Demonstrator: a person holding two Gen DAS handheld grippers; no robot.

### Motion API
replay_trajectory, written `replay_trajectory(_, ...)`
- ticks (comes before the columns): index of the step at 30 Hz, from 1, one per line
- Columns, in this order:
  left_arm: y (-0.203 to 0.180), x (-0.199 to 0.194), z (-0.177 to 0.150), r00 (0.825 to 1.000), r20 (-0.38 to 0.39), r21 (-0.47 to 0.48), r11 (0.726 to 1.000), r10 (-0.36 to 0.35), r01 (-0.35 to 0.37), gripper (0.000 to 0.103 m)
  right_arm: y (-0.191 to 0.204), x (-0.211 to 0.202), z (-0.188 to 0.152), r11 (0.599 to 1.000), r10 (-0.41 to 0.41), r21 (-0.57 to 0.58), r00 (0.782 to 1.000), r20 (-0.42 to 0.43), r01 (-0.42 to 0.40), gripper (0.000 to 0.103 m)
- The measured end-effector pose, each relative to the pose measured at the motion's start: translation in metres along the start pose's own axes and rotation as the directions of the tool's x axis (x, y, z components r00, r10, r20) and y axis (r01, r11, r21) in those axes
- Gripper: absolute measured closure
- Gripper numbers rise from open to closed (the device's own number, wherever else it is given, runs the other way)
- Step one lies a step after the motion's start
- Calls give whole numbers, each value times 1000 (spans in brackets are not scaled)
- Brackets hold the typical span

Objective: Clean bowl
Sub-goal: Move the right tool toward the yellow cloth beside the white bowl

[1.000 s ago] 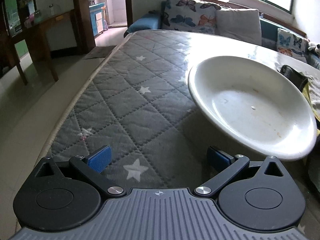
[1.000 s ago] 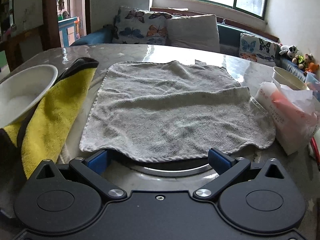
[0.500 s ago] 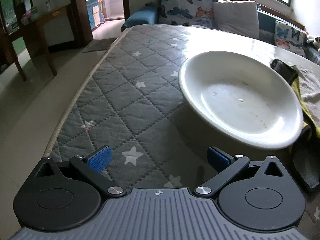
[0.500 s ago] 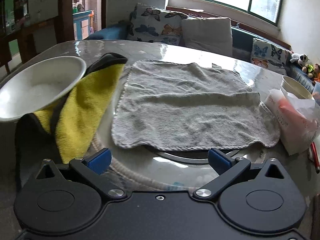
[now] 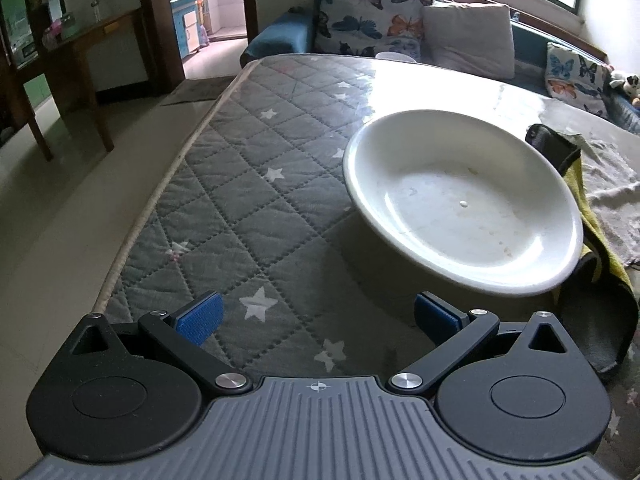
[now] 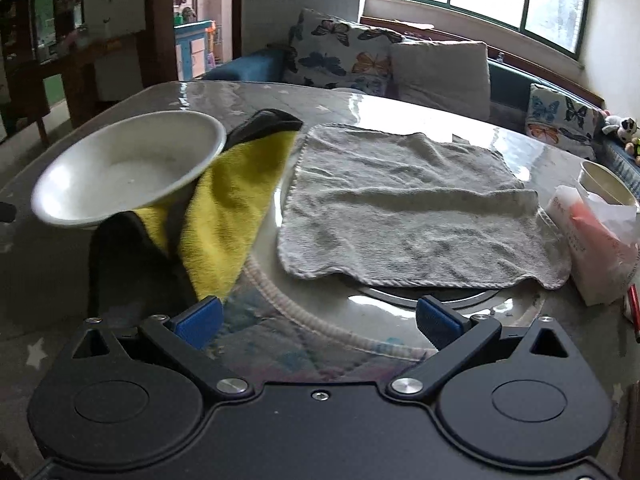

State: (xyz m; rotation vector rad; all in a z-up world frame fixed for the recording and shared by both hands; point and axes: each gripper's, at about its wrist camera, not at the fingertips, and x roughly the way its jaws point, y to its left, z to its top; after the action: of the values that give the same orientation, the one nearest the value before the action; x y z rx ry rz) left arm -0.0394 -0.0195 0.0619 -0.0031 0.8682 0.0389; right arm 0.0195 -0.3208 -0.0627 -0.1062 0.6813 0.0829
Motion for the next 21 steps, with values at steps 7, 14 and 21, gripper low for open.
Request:
replay_trajectory(7, -2, -6, 3, 1000, 11, -7, 1000, -15, 15, 0, 15, -9, 2, 998, 56, -33, 998, 8, -56, 0)
replay_trajectory(14, -5, -9, 5, 1000, 16, -4, 1000, -26, 27, 0, 32, -10, 5, 992, 99, -81, 995, 4, -98, 0)
replay_trajectory(21, -6, -12, 7, 999, 10, -2, 999, -33, 33, 0, 42, -10, 10, 988, 124, -98, 992, 11, -122, 4)
